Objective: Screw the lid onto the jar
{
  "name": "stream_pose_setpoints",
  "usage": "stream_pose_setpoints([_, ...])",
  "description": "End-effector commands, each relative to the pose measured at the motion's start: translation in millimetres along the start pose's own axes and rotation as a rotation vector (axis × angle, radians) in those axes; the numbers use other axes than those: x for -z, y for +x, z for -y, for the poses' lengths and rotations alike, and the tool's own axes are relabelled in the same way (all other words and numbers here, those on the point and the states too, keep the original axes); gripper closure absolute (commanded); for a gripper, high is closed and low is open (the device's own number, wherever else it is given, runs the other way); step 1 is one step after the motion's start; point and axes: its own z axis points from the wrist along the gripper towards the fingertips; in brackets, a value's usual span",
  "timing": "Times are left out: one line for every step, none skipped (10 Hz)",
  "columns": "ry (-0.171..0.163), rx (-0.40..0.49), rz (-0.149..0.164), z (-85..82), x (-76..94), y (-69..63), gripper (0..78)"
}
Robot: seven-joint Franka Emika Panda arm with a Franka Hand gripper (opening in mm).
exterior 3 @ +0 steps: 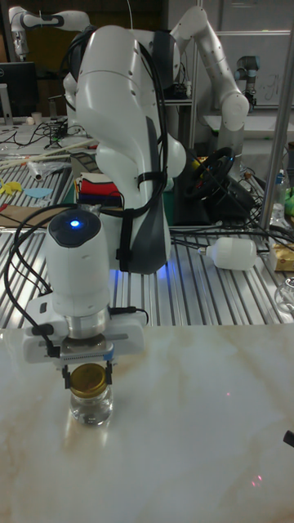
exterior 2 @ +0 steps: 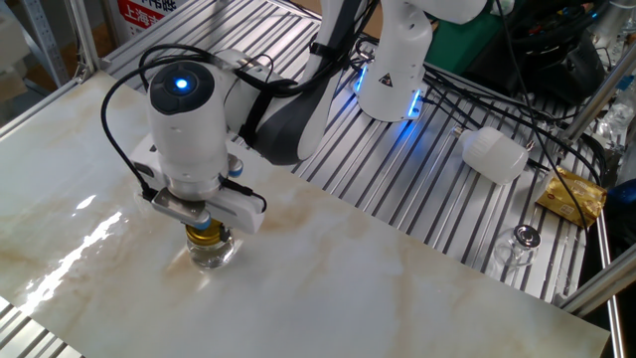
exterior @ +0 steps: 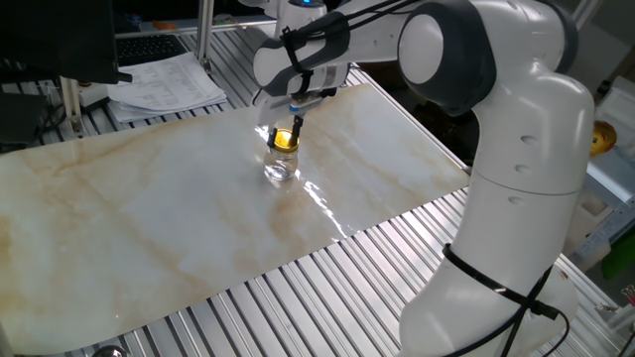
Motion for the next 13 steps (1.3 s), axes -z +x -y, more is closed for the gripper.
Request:
stream_pose_setpoints([0.003,0.001,0.004,-0.1,1.2,0.4,76.5])
stream_pose_setpoints([0.004,0.0,0.004,-1.0,0.4,1.3,76.5])
stream_pose_setpoints([0.004,-0.003,0.006,-3.3,-1.7,3.5,76.5])
stream_pose_setpoints([0.005,-0.004,0.007,-3.8,-2.1,3.9,76.5])
stream_pose_setpoints([0.006,-0.005,0.008,-3.4,-2.6,4.1,76.5])
stream_pose_setpoints([0.007,-0.003,0.01,-1.3,-3.8,4.0,76.5])
stream_pose_setpoints([0.006,0.0,0.012,0.7,-4.9,3.9,76.5])
stream_pose_setpoints([0.005,0.005,0.015,3.5,-6.7,3.7,76.5])
stream_pose_setpoints([0.005,0.004,0.015,3.6,-7.2,3.6,76.5])
stream_pose_setpoints([0.005,0.003,0.015,3.4,-7.3,3.6,76.5])
stream_pose_setpoints([0.005,0.0,0.014,3.3,-7.8,3.4,76.5])
stream_pose_setpoints([0.005,-0.004,0.015,2.7,-9.2,3.0,76.5])
stream_pose_setpoints([0.005,-0.011,0.015,2.0,-11.1,2.2,76.5])
